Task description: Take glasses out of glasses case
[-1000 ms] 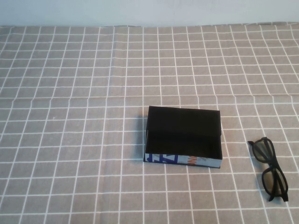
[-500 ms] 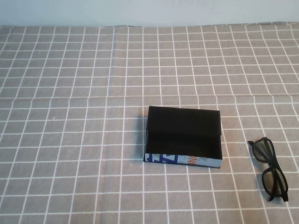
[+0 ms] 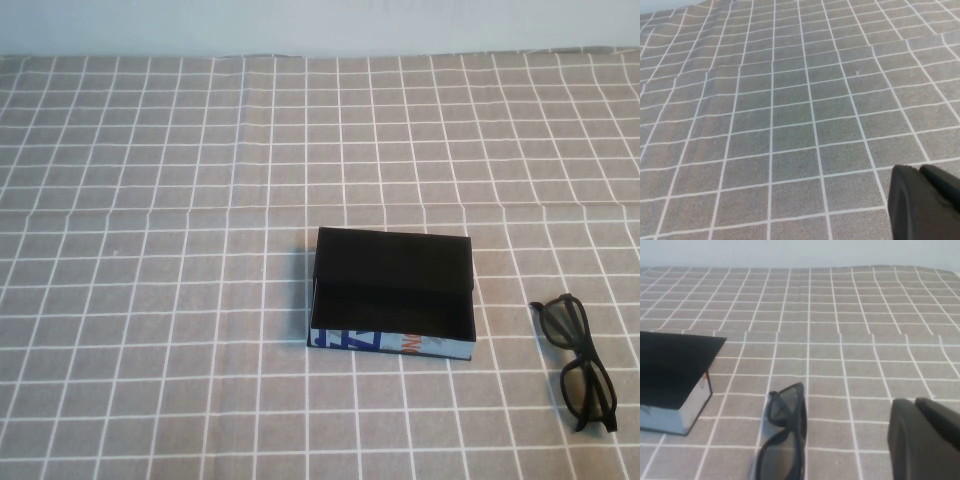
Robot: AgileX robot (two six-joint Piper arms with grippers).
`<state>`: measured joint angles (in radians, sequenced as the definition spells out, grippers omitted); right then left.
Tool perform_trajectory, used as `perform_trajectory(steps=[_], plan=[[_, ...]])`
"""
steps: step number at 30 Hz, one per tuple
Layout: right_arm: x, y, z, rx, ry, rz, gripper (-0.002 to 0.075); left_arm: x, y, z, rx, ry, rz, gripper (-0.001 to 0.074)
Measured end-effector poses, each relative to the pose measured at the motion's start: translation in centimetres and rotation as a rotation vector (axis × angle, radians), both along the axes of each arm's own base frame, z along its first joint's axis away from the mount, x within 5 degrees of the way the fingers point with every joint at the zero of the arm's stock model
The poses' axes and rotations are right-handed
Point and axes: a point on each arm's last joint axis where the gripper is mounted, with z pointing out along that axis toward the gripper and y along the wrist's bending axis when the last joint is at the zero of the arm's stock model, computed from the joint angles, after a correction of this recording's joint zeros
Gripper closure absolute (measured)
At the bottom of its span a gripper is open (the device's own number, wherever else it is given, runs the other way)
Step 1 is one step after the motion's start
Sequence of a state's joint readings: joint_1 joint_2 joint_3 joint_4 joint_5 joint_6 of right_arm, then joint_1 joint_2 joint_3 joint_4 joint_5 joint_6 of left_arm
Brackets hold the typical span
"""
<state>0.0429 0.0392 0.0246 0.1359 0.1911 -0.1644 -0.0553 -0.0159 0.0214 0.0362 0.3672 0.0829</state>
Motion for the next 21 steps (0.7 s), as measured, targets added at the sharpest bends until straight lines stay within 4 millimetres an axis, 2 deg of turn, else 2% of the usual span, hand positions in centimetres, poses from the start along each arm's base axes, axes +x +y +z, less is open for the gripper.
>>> perform_trajectory(steps=[7, 21], plan=[[-0.4, 0.43, -0.95, 0.074, 0.1, 0.034, 0.0743, 0.0, 0.0, 0.0, 0.0, 0.0, 0.0, 0.0739], [-0.43, 0.52, -1.02, 0.097, 0.111, 0.039, 0.0743, 0.0, 0.0, 0.0, 0.0, 0.0, 0.0, 0.0739]])
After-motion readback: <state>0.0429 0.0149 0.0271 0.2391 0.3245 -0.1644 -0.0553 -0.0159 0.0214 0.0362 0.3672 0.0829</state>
